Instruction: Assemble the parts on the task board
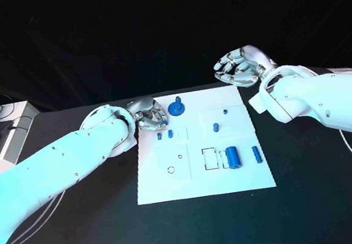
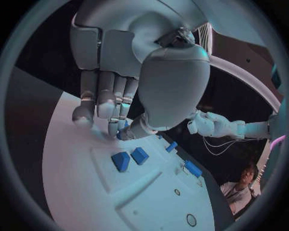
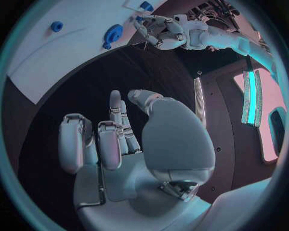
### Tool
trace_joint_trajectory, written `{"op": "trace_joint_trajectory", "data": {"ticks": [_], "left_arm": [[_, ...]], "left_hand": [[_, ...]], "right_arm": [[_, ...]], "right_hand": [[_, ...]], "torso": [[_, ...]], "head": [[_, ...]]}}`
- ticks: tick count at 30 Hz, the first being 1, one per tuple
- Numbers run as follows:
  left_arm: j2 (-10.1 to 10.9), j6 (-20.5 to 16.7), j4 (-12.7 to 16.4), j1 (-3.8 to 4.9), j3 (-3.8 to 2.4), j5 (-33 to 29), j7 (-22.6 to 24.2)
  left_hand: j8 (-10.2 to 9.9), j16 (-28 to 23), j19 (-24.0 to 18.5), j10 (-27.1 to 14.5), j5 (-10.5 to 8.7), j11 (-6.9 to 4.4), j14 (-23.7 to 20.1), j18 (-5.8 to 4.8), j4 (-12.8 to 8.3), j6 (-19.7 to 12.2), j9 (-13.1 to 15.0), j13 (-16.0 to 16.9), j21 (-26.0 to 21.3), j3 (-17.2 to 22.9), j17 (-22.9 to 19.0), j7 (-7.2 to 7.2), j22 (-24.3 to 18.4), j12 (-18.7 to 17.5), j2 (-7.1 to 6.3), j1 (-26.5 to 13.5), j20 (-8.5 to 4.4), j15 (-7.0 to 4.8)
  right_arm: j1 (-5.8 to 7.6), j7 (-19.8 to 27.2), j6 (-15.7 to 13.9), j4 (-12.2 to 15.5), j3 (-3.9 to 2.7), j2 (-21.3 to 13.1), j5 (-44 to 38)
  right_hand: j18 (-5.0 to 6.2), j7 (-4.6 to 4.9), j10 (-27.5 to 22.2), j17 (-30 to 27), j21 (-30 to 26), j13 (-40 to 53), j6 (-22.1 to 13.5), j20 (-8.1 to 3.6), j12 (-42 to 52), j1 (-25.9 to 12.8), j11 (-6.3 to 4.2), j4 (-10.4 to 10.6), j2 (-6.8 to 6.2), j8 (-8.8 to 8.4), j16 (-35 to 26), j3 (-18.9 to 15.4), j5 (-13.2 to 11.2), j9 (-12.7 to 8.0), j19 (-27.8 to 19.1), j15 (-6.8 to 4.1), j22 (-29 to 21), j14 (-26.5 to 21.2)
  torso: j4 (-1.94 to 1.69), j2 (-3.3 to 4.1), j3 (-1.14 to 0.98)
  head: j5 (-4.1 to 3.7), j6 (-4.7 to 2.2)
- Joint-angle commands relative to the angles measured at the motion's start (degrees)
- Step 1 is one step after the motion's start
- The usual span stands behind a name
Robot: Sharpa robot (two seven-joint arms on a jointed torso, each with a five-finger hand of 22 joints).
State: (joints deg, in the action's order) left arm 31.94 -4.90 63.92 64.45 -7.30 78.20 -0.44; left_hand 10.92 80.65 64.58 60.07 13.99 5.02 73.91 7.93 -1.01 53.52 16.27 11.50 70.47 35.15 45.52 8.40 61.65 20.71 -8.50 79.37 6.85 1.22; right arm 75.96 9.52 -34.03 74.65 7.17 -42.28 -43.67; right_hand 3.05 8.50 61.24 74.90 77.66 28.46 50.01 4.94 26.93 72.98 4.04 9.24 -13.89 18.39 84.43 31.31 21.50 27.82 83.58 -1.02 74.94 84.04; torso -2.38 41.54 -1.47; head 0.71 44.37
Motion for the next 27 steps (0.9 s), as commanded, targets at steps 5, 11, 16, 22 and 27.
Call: {"op": "trace_joint_trajectory", "data": {"ticks": [5,11,16,22,27], "left_arm": [[-0.01,-0.71,-0.07,-0.08,0.02,-0.86,-0.99],[0.00,-0.53,-0.09,-0.08,0.01,-1.22,-0.83],[0.01,-0.31,-0.08,-0.08,0.01,-1.40,-0.80],[0.06,-0.85,-0.06,-0.08,0.00,-1.52,-0.65],[0.08,-1.65,-0.05,-0.08,-0.07,-1.83,-0.19]], "left_hand": [[-0.58,0.42,0.48,-0.55,0.35,-0.07,0.11,-0.44,0.06,-0.62,-0.26,0.53,0.18,0.35,-0.08,-0.16,0.06,0.74,-0.02,-0.70,-0.02,-0.18],[-0.80,0.52,0.65,-0.69,0.33,-0.14,0.23,-0.49,0.07,-0.86,-0.40,0.86,0.30,0.37,0.13,-0.28,0.23,1.18,-0.06,-0.77,-0.05,-0.22],[-0.80,0.55,0.68,-0.76,0.29,-0.18,0.23,-0.49,0.11,-0.76,-0.42,1.06,0.32,0.35,0.05,-0.25,0.26,1.45,-0.05,-0.85,-0.07,-0.25],[-0.75,0.61,0.59,-0.99,0.28,-0.22,0.27,-0.46,-0.01,-0.53,-0.45,1.36,0.24,0.34,0.06,-0.18,0.16,1.83,-0.15,-0.78,-0.11,-0.30],[-0.89,0.63,0.07,-1.47,0.24,-0.11,0.23,-0.33,-0.02,-0.63,-0.55,1.57,-0.16,0.27,0.06,0.00,-0.39,2.02,-0.36,-0.91,-0.12,-0.25]], "right_arm": [[-0.08,0.56,0.72,-0.01,-0.03,0.02,-0.31],[-0.13,0.57,0.75,-0.03,-0.03,0.04,-0.31],[-0.19,0.58,0.75,-0.04,-0.03,0.04,-0.29],[-0.22,0.58,0.71,-0.05,-0.03,-0.01,-0.28],[-0.23,0.59,0.73,-0.07,-0.03,0.02,-0.28]], "right_hand": [[-0.39,0.12,0.22,4.62,-0.31,-0.06,0.31,0.13,-0.23,-0.45,-0.13,-0.20,-0.10,-0.27,0.14,-0.05,0.06,0.06,2.42,0.41,8.11,3.69],[-0.39,0.12,0.22,4.62,-0.31,-0.06,0.31,0.13,-0.23,-0.45,-0.13,-0.20,-0.10,-0.27,0.14,-0.05,0.06,0.06,2.42,0.41,8.11,3.69],[-0.39,0.12,0.22,4.62,-0.31,-0.06,0.31,0.13,-0.23,-0.45,-0.13,-0.20,-0.10,-0.27,0.14,-0.05,0.06,0.06,2.42,0.41,8.11,3.69],[-0.39,0.12,0.22,4.62,-0.31,-0.06,0.31,0.13,-0.23,-0.45,-0.13,-0.20,-0.10,-0.27,0.14,-0.05,0.06,0.06,2.42,0.41,8.11,3.69],[-0.38,0.12,0.33,4.56,-0.34,-0.36,0.30,0.15,-0.42,-0.59,-0.13,-0.26,-0.07,-0.36,0.11,-0.11,0.09,0.05,2.39,0.43,8.13,3.67]], "torso": [[0.00,0.00,-0.04],[-0.01,-0.02,-0.05],[0.02,-0.01,-0.06],[0.04,-0.03,-0.01],[0.02,-0.03,-0.02]], "head": [[0.03,-0.03],[0.09,0.01],[0.12,-0.03],[0.11,-0.11],[0.06,-0.14]]}}
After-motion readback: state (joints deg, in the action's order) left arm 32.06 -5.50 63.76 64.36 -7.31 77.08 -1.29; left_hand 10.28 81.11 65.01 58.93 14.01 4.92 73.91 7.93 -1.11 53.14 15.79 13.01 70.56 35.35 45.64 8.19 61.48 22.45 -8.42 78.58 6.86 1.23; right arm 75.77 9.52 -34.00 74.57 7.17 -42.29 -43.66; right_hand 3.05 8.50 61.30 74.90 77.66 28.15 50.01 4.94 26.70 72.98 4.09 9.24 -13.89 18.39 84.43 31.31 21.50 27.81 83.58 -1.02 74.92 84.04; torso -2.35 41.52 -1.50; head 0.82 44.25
